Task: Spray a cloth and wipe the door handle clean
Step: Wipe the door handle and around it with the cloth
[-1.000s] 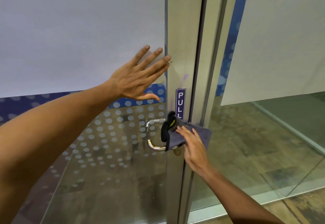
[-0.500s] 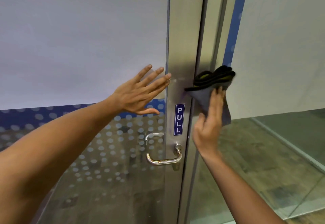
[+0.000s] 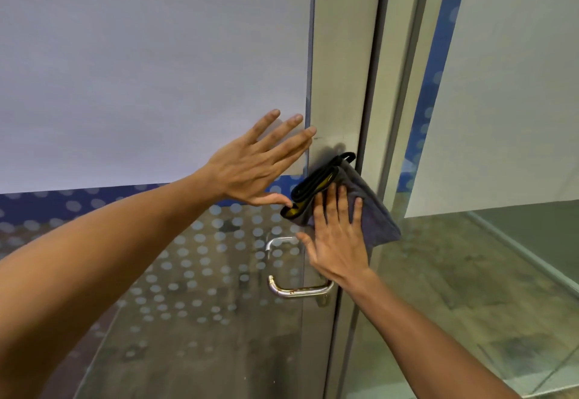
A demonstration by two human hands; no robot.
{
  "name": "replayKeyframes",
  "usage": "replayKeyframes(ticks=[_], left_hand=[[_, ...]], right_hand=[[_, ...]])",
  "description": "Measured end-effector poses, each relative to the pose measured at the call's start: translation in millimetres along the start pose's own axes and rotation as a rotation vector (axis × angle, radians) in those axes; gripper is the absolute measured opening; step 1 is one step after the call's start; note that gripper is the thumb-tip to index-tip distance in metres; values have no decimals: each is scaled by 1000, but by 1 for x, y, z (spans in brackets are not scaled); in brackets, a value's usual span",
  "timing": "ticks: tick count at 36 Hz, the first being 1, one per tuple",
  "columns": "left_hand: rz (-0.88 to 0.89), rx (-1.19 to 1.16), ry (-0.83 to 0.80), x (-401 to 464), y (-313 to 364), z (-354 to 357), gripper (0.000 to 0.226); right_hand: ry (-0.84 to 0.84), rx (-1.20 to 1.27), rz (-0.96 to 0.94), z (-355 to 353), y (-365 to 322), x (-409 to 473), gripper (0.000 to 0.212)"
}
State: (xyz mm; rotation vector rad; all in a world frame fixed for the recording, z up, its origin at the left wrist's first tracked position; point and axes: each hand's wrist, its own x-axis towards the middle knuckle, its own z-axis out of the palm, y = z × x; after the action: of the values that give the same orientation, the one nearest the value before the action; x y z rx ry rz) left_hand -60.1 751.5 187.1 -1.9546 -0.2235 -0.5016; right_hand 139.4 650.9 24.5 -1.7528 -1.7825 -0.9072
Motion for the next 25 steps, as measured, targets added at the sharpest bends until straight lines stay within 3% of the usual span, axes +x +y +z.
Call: replayKeyframes(ticks=[6, 12, 19, 22, 25], left_hand=[[5, -5, -11, 0, -1, -2, 119], [4, -9, -14, 1, -1, -2, 119], [-1, -48, -19, 1, -1, -1, 118], [-2, -56, -29, 2, -1, -3, 117], [-4, -70, -38, 2, -1, -5, 117]], right_hand=[[-124, 7, -143, 0, 12, -26, 93], [-222, -25, -301, -1, 22, -58, 60], [-463, 144, -303, -11, 20, -86, 78], [-484, 617, -111, -25, 26, -85, 75], [-404, 1154, 387, -52, 23, -70, 58]])
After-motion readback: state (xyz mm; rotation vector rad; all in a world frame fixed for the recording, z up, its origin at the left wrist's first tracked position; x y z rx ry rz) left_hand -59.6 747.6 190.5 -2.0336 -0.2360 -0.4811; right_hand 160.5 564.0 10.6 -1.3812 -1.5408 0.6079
